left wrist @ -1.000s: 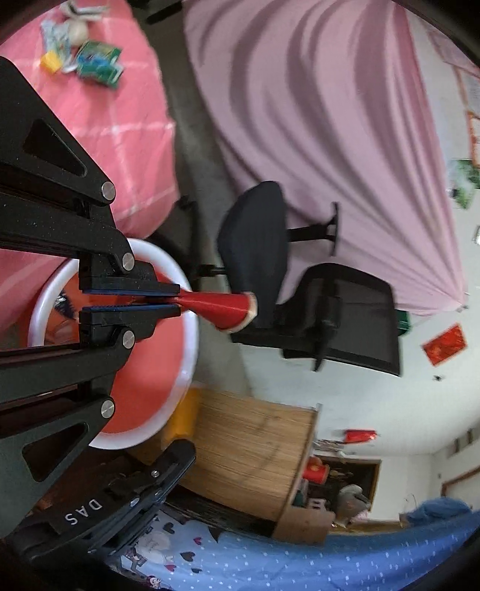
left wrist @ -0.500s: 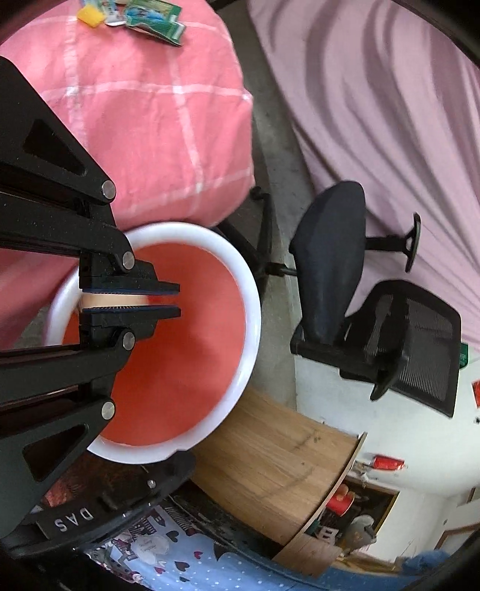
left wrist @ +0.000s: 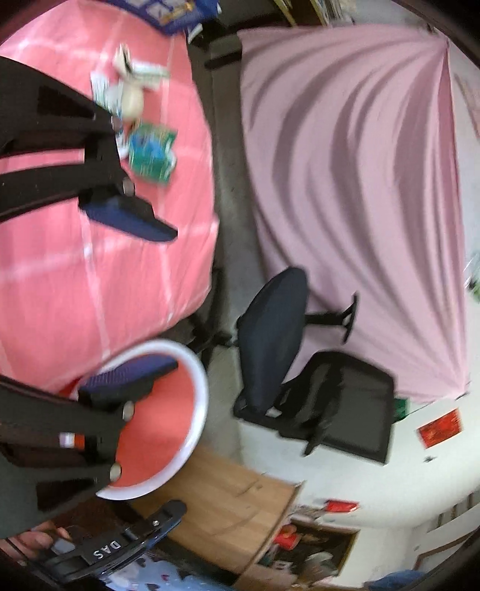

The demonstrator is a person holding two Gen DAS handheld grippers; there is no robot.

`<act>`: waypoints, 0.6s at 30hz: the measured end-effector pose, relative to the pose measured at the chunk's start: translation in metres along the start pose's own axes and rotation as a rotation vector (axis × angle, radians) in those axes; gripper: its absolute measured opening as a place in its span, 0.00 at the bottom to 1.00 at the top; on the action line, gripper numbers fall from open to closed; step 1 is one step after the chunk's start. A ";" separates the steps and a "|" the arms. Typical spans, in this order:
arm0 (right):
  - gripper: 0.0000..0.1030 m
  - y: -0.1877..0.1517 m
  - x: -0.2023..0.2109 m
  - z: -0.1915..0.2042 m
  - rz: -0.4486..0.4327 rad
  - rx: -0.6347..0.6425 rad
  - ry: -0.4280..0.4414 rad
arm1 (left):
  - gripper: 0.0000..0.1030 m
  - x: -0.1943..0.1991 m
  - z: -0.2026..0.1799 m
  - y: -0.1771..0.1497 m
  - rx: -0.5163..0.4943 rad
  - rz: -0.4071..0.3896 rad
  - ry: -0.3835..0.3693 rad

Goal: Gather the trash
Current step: 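Open both grippers to drop the cup and stick into the bucket, then move both grippers back over the remaining items on the table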

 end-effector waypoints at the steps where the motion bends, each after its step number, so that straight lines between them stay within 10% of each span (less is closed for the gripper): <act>1: 0.51 0.002 0.004 0.006 -0.014 0.010 0.006 | 0.67 0.006 0.006 0.000 0.010 -0.016 0.006; 8: 0.97 0.018 0.041 0.059 -0.147 0.114 0.082 | 0.99 0.073 0.060 0.001 0.079 -0.240 0.085; 18: 1.00 0.021 0.071 0.130 -0.244 0.161 0.199 | 0.99 0.138 0.118 -0.016 0.080 -0.382 0.194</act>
Point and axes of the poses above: each gripper's, at about its wrist camera, not at the fingertips, and x roughly against the way its jaws point, z to its left, y to its top, the point moved 3 cm from there along -x, roughly the way its jaws point, and after that the axes turned 3 degrees about z, right-handed, at the moved point
